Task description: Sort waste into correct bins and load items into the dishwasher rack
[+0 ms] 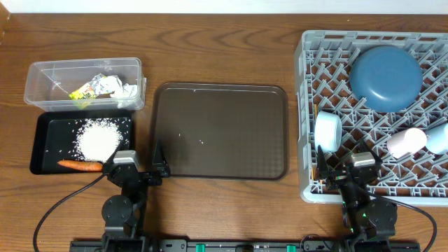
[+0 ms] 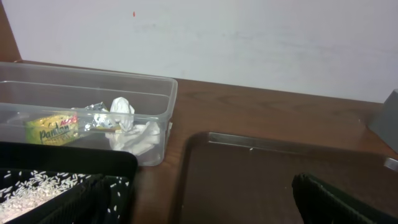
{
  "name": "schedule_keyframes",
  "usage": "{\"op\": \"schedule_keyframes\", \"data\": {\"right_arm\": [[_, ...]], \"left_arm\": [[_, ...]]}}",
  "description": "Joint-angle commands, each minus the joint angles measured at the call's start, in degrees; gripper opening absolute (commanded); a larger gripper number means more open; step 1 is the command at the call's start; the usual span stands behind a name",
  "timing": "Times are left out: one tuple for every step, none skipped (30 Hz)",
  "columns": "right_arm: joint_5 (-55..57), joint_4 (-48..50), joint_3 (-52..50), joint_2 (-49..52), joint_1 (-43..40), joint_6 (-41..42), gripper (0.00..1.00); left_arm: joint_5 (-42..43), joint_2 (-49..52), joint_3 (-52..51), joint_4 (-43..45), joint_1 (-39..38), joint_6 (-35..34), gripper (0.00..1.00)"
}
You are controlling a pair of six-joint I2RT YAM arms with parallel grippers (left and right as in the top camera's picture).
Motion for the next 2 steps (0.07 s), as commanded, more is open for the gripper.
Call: {"op": "schedule_keyframes", "data": {"right_arm": [[-0.3,-0.2,-0.1,-0.4,-1.1,-0.7,0.99],[-0.3,-0.2,-0.1,-0.4,-1.1,-0.7,0.99]], "left_arm": [[-0.3,-0.3,-0.9,-2.4,0.2,0.9,0.96],[-0.3,-0.3,-0.9,-2.4,0.2,0.9,0.96]]}}
